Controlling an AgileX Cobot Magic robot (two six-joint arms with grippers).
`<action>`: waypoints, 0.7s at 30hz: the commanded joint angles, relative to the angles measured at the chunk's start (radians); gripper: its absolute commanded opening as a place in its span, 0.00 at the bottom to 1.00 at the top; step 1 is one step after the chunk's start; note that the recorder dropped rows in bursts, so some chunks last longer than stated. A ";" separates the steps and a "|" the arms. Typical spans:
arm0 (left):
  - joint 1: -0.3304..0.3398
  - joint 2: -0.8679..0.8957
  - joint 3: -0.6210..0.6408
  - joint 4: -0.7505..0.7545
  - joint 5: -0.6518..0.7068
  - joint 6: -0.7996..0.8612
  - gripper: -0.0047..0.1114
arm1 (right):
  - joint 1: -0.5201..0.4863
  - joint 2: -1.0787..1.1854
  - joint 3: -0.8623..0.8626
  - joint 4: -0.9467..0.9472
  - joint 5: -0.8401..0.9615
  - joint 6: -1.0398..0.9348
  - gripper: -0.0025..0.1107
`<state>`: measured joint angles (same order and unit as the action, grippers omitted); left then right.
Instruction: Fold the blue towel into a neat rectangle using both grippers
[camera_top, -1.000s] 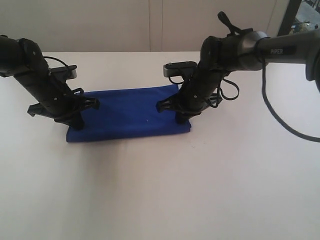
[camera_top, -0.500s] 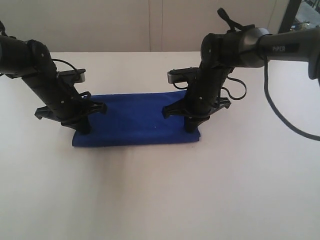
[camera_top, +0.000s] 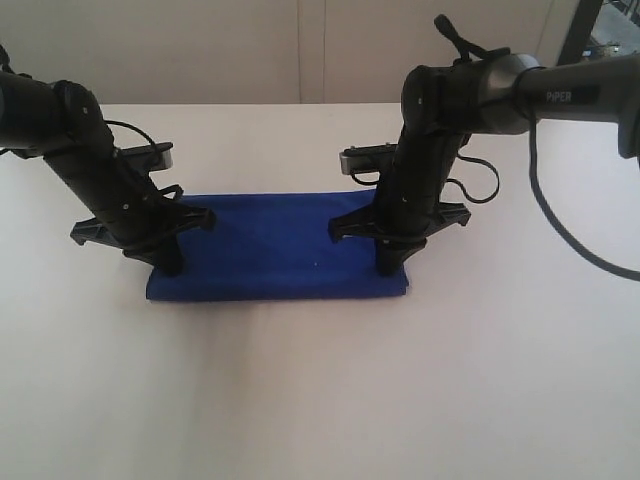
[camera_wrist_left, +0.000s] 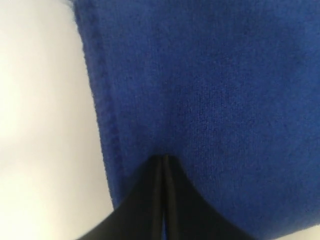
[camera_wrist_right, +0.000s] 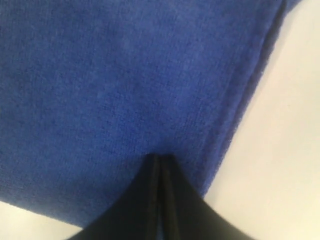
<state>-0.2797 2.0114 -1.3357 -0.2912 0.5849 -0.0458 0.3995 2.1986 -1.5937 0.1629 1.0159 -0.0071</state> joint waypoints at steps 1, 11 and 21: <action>-0.005 0.005 0.021 0.014 0.034 0.000 0.04 | -0.002 0.016 0.014 -0.051 0.036 0.007 0.02; -0.005 0.001 0.019 -0.003 0.022 0.000 0.04 | -0.002 -0.022 0.010 -0.049 -0.037 0.007 0.02; -0.005 0.001 0.019 -0.003 0.029 0.000 0.04 | -0.002 -0.095 0.010 -0.032 -0.081 0.012 0.02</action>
<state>-0.2797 2.0076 -1.3335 -0.2975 0.5808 -0.0443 0.3995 2.1395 -1.5855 0.1283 0.9551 0.0000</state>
